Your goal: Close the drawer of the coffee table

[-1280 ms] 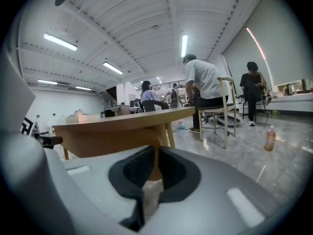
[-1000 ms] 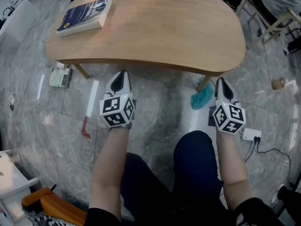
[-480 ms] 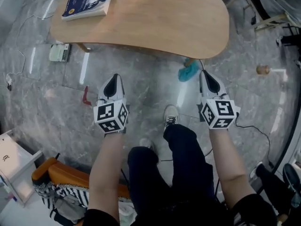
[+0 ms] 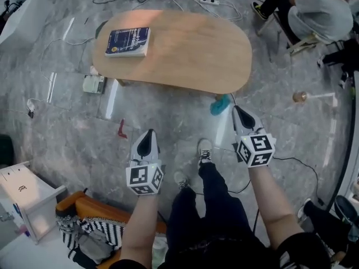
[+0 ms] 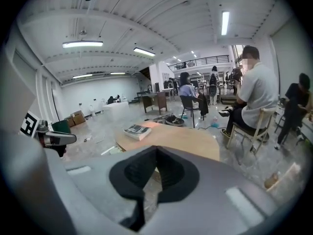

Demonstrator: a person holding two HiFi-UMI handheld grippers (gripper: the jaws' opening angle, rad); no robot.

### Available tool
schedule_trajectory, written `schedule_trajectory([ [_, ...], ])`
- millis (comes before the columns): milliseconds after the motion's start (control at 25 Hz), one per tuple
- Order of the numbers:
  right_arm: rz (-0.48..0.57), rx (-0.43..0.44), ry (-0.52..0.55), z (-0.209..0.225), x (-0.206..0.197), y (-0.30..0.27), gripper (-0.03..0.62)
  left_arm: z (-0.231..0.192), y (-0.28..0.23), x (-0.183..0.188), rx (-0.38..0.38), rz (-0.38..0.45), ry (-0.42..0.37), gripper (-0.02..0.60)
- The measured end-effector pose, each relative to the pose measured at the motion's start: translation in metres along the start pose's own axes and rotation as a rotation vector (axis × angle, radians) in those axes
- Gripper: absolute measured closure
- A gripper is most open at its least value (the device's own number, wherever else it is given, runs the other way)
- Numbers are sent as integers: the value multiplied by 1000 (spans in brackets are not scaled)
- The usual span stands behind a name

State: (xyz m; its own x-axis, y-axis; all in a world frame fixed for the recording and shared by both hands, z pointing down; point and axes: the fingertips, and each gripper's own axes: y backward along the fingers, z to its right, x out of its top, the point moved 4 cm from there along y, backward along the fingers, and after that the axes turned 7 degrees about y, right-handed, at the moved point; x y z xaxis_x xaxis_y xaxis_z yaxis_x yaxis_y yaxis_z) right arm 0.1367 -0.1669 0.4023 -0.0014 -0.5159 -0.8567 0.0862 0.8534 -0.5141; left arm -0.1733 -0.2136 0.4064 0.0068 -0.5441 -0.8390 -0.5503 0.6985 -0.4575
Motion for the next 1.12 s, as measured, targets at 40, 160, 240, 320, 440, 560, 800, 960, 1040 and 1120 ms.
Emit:
schedule_trajectory([
  [40,20,-2,-2,-4,15,9,592,3,11,12,-9,11,2,575],
  [160,78,-11,9,-16,57,38,592,9,40,48,-33,31,21,575],
  [240,83,-7,15,-33,75,74,592,19,77,62,-51,11,38,575],
  [320,98,-3,20,-50,90,112,592,32,115,73,-72,-4,33,575],
  [440,146,0,28,-74,107,158,592,46,155,89,-126,4,9,575],
  [560,177,15,13,-99,114,194,592,55,190,95,-183,7,5,575],
  [800,186,92,-26,-148,104,246,592,80,249,86,-287,-28,-3,575],
  [960,167,178,-17,-175,92,270,592,102,273,72,-322,-37,-10,577],
  [1040,150,230,-3,-188,85,280,592,112,280,63,-323,-43,-4,577],
  [1120,129,285,20,-198,78,290,592,124,286,53,-318,-47,8,577],
])
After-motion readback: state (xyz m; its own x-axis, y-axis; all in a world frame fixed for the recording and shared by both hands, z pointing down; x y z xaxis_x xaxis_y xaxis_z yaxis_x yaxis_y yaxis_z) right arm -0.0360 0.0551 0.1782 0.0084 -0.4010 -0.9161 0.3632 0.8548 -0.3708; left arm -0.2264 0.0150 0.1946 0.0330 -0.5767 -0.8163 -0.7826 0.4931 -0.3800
